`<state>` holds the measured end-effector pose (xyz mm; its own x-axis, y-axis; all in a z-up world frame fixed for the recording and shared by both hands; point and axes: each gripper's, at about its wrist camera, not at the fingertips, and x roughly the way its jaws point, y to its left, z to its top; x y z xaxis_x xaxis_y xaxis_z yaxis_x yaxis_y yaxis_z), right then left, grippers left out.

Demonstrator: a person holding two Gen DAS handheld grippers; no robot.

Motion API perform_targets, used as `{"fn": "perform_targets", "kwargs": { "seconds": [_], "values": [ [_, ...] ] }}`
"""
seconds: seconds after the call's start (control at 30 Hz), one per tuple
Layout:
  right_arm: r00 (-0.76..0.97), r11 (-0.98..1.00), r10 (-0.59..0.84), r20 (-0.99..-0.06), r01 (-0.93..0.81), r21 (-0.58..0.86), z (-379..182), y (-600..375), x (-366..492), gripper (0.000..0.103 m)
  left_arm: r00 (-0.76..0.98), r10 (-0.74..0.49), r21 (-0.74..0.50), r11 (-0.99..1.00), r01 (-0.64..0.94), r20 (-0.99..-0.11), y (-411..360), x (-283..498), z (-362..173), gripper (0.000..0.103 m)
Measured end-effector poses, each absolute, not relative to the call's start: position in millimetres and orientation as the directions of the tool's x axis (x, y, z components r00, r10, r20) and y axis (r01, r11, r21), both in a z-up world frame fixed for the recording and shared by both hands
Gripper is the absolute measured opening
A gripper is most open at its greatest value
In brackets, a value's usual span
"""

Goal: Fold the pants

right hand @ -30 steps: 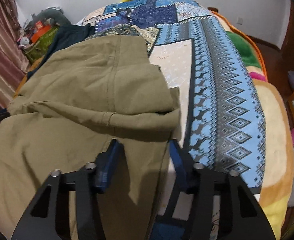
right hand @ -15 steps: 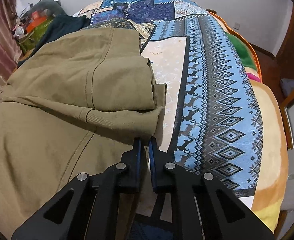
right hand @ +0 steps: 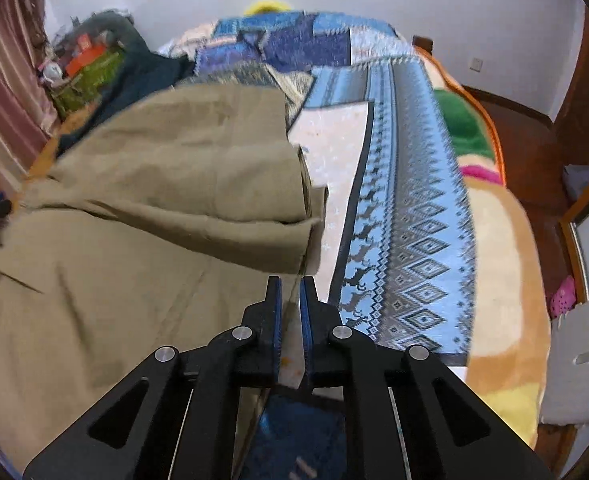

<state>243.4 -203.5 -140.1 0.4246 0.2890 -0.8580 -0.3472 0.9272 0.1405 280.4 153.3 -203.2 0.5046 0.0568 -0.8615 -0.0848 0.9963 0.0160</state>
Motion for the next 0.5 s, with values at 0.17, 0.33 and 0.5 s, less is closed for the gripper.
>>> {"fn": "perform_targets", "kwargs": {
  "seconds": [0.17, 0.33, 0.5],
  "values": [
    [0.474, 0.925, 0.318, -0.821, -0.344, 0.16, -121.7, -205.7, 249.6, 0.023, 0.499, 0.06, 0.007, 0.994, -0.107, -0.865, 161.7, 296.1, -198.2, 0.092],
    [0.483, 0.927, 0.319, -0.816, -0.339, 0.162, -123.2, -198.3, 271.6, 0.027, 0.473, 0.043, -0.002, 0.995, -0.095, -0.88, 163.8, 313.7, -203.9, 0.092],
    [0.451, 0.922, 0.323, -0.832, -0.347, 0.17, -138.0, -189.3, 291.9, 0.038, 0.429, 0.02, -0.009, 0.998, -0.067, -0.903, 162.9, 327.4, -220.4, 0.092]
  ]
}}
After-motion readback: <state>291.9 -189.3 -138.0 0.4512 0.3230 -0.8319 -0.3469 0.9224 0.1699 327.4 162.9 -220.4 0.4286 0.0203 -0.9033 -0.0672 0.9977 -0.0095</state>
